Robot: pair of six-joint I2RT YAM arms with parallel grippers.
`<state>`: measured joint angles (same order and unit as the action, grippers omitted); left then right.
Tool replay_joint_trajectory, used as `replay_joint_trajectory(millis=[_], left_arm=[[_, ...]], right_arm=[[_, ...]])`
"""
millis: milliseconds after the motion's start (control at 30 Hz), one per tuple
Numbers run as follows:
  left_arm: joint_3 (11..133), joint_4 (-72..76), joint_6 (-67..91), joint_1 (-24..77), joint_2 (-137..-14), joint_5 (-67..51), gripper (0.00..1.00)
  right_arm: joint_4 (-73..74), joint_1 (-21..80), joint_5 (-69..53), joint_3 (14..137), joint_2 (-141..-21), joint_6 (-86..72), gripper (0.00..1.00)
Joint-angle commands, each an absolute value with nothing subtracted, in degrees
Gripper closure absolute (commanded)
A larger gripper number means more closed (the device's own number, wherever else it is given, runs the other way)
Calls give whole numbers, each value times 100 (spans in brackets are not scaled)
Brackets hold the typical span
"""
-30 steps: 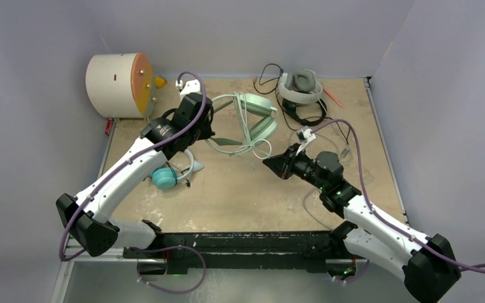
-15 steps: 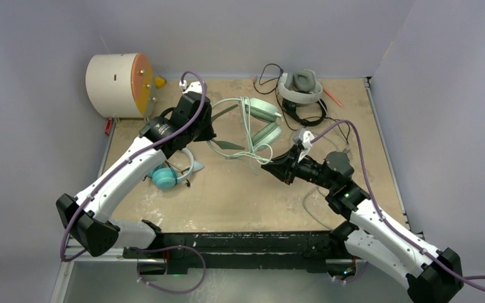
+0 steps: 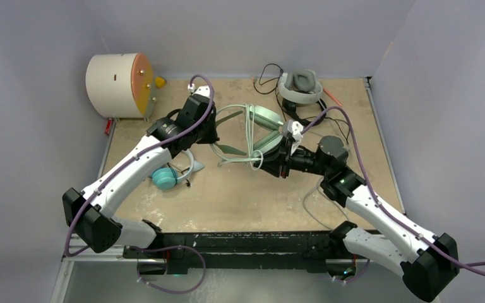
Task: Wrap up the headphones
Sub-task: Wrap the headphones cable around the headphones.
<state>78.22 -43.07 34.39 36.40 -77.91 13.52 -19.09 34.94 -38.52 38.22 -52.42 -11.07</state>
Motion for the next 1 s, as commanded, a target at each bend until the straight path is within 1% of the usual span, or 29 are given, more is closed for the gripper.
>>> replay_joint_trajectory(millis=[0,67,233,333,433,500,600,633,733,800,900,933,967], left_arm=[[7791,-3628,3634,3628,-7684,1629,100],[7739,-3518,3730,3617,-7574,1767,100],[7776,-3382,3851,3618,-7344,2067,100],[7786,-3386,3946,3621,-7199,2343,100],[7731,-3362,4010,3613,-7063,2581,100],[7757,-3392,4025,3613,-7033,2619,100],[7996,-3561,4050,3613,-7076,2473,100],[8103,-3620,4058,3605,-7090,2402,100],[8465,-3765,4059,3606,-7147,2178,100],[8791,-3975,4012,3607,-7274,2040,100],[9476,-4462,3935,3606,-7589,1832,100],[9744,-4594,3917,3607,-7688,1749,100],[9885,-4683,3905,3604,-7755,1661,100]], right_arm=[[-2065,3511,-4421,4154,-5392,-1168,71],[-2017,3512,-4538,4141,-5445,-1186,67],[-1517,3507,-4662,4090,-5394,-1035,62],[-1231,3512,-4206,3917,-5205,-1129,60],[-1061,3507,-3499,3753,-4959,-1236,50],[-1067,3514,-3364,3639,-4855,-1261,42],[-1194,3507,-3223,3457,-4893,-1298,32],[-1263,3507,-3142,3377,-4907,-1354,30],[-2173,3507,-2775,2906,-4978,-1756,20],[-2903,3507,-2641,2590,-5106,-2039,16],[-3504,3507,-2418,2401,-5450,-2204,12],[-3647,3507,-2296,2385,-5590,-2221,9],[-3773,3507,-2160,2370,-5717,-2223,3]])
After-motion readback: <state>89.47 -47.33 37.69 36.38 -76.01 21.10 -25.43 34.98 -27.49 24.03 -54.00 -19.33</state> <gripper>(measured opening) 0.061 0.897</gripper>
